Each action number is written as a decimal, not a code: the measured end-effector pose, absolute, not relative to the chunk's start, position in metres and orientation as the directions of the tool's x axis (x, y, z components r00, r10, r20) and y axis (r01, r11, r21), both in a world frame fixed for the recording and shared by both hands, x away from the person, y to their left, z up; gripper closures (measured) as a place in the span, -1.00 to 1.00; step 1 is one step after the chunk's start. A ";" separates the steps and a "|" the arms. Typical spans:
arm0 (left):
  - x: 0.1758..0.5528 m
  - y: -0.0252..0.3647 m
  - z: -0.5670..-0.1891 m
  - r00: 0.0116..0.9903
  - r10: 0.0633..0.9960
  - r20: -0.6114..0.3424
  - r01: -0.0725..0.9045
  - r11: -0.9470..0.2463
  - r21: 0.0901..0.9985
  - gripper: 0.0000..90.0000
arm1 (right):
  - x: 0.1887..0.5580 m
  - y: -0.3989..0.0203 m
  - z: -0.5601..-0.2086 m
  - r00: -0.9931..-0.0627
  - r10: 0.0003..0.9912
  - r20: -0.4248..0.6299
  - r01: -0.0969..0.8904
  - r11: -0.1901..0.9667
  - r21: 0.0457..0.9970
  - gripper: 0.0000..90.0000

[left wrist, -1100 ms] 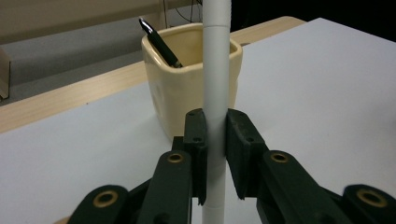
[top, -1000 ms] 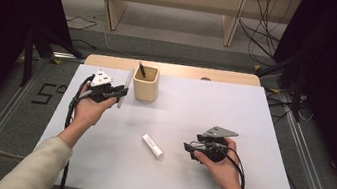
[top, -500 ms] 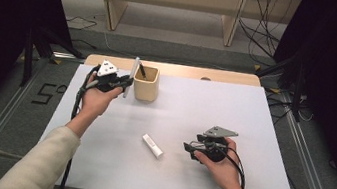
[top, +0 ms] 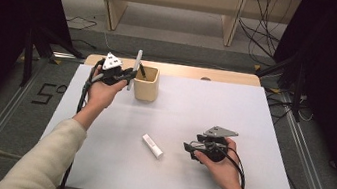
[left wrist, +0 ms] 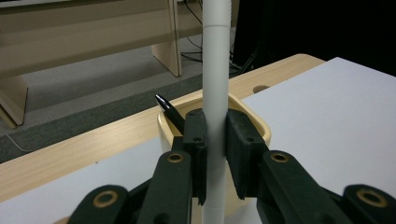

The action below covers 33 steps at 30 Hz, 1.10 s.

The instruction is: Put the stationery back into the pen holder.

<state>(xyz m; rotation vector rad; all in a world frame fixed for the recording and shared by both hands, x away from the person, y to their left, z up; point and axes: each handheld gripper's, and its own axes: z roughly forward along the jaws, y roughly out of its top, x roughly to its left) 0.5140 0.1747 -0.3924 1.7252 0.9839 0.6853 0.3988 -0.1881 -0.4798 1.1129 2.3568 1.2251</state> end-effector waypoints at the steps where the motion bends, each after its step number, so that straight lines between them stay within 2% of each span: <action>1: 0.515 0.174 -0.392 0.509 0.860 0.003 0.296 -0.178 0.939 0.75 | 0.399 -0.188 -0.480 -0.673 0.731 0.110 0.510 0.351 0.785 -0.20; 33: 0.537 0.162 -0.375 0.502 0.865 0.009 0.225 -0.141 0.964 0.74 | 0.400 -0.188 -0.480 -0.674 0.730 0.110 0.511 0.354 0.784 -0.19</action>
